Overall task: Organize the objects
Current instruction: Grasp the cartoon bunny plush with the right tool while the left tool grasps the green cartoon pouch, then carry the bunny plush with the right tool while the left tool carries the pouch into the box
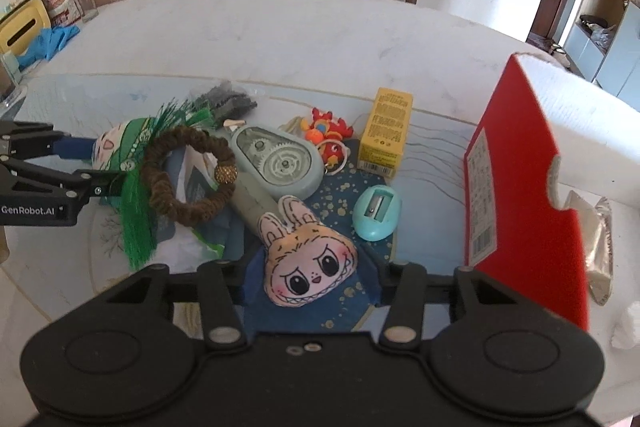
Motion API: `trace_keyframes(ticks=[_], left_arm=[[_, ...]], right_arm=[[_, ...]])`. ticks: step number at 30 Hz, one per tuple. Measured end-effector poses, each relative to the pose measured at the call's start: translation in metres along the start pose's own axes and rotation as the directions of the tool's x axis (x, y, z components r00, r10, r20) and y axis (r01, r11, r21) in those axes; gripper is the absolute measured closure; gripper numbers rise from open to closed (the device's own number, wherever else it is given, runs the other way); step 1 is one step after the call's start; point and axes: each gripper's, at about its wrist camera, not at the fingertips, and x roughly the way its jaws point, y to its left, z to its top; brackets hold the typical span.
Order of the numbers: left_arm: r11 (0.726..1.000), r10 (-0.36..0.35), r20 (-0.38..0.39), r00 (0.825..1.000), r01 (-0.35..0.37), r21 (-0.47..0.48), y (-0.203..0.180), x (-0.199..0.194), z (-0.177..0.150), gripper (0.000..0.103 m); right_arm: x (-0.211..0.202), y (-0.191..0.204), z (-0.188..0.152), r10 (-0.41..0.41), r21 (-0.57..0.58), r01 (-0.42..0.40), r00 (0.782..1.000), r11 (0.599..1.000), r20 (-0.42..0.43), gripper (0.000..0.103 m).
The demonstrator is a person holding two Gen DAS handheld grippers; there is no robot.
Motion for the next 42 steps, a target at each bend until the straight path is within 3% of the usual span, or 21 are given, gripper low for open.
trace_keyframes(ticks=[6, 14, 29, 42], left_arm=[[0.999, 0.008, 0.026, 1.000, -0.007, -0.048, 0.001, -0.021, 0.004, 0.047], [0.994, -0.041, 0.055, 0.998, 0.046, -0.095, -0.010, -0.056, 0.017, 0.047], [0.992, -0.128, 0.071, 0.989, 0.128, 0.016, -0.082, -0.093, 0.059, 0.047], [0.978, -0.200, 0.099, 0.975, 0.191, 0.088, -0.160, -0.085, 0.105, 0.047]], right_arm=[[-0.019, -0.002, 0.000, 0.006, 0.037, -0.006, 1.000, 0.999, 0.019, 0.055], [-0.051, 0.000, 0.002, 0.019, 0.036, -0.021, 0.998, 0.999, 0.053, 0.055], [-0.108, -0.010, 0.011, 0.050, -0.023, -0.048, 0.992, 0.999, 0.118, 0.055], [-0.140, -0.076, 0.004, -0.011, 0.017, 0.008, 0.985, 1.000, 0.173, 0.055]])
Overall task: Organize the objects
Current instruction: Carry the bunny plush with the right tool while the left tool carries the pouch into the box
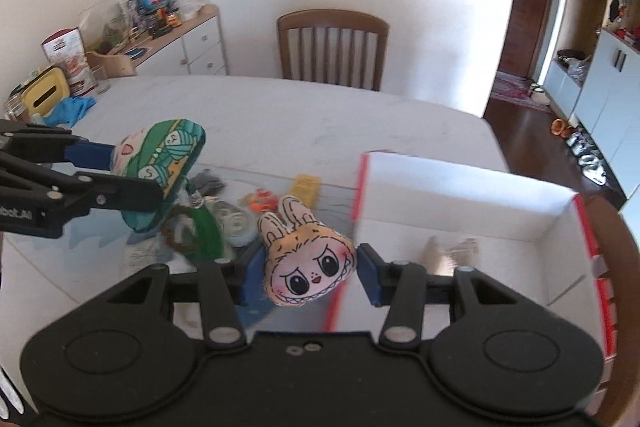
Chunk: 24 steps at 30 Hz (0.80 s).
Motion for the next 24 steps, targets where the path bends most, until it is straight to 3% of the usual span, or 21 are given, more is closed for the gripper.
trace_keyframes(ticks=[18, 24], left_arm=[[0.992, -0.098, 0.000, 0.995, 0.097, 0.080, -0.108, 0.070, 0.055, 0.047], [0.990, -0.110, -0.066, 0.992, 0.116, 0.085, -0.130, 0.109, 0.053, 0.047]], right_arm=[[-0.007, -0.121, -0.009, -0.124, 0.057, 0.124, 0.992, 0.991, -0.001, 0.055], [0.002, -0.150, -0.012, -0.132, 0.062, 0.133, 0.991, 0.989, -0.024, 0.055]])
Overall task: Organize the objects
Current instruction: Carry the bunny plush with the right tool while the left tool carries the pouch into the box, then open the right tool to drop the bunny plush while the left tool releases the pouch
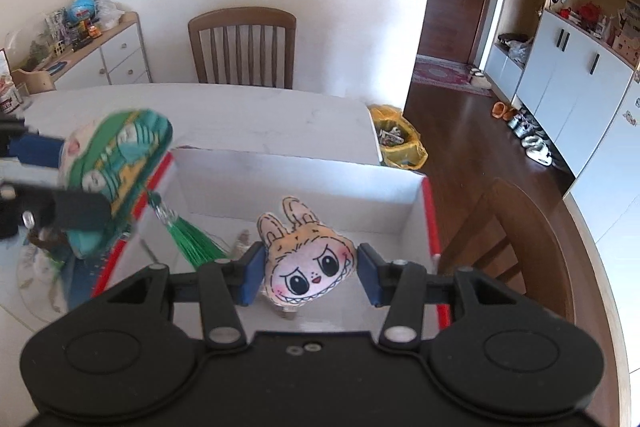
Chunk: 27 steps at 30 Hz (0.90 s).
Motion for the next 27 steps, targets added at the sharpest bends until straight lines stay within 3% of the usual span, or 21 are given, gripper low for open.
trace_keyframes(ticks=[9, 23, 27], left_arm=[[0.998, 0.044, -0.151, 0.988, -0.038, 0.041, -0.014, 0.063, -0.025, 0.046], [0.996, 0.069, -0.344, 0.936, -0.043, 0.082, -0.014, 0.120, -0.041, 0.046], [0.998, 0.052, -0.370, 0.928, -0.039, 0.041, -0.007, 0.128, -0.038, 0.045]], right_arm=[[0.039, -0.021, -0.006, -0.014, -0.014, 0.013, 0.997, 1.000, -0.078, 0.055], [0.106, -0.031, -0.015, 0.021, -0.038, -0.032, 0.967, 0.999, -0.253, 0.055], [0.113, -0.024, -0.018, 0.009, -0.082, -0.032, 0.963, 0.996, -0.268, 0.055]])
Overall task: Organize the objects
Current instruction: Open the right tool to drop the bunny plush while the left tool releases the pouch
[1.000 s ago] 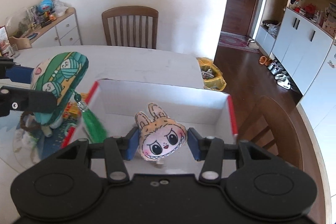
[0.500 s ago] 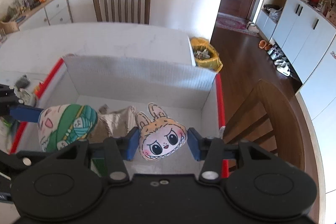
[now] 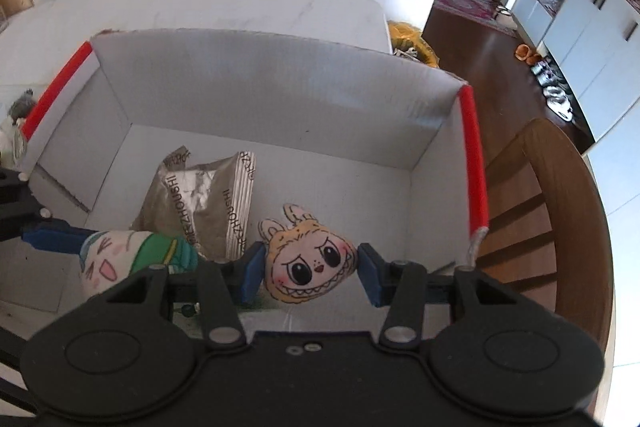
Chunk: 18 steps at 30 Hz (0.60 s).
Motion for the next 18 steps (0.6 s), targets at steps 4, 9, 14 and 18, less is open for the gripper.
trace_keyframes(ticks=[4, 9, 14, 18], left_arm=[[1.000, -0.013, -0.004, 1.000, 0.013, -0.012, 0.002, 0.002, 0.008, 0.044], [0.999, 0.006, -0.029, 1.000, -0.007, -0.039, 0.008, 0.009, 0.009, 0.044], [0.999, 0.010, -0.058, 0.998, -0.013, -0.043, 0.009, 0.015, 0.009, 0.044], [0.998, 0.021, -0.054, 0.998, -0.023, -0.051, 0.013, 0.013, 0.013, 0.042]], right_arm=[[0.006, -0.002, 0.004, 0.003, 0.003, -0.003, 1.000, 1.000, -0.024, 0.055], [0.009, -0.001, 0.005, 0.013, -0.002, -0.013, 0.999, 1.000, -0.048, 0.053], [0.009, -0.005, 0.005, 0.024, 0.010, -0.023, 0.998, 1.000, -0.054, 0.052], [0.003, -0.006, 0.005, 0.041, 0.015, -0.040, 0.998, 0.999, -0.046, 0.049]])
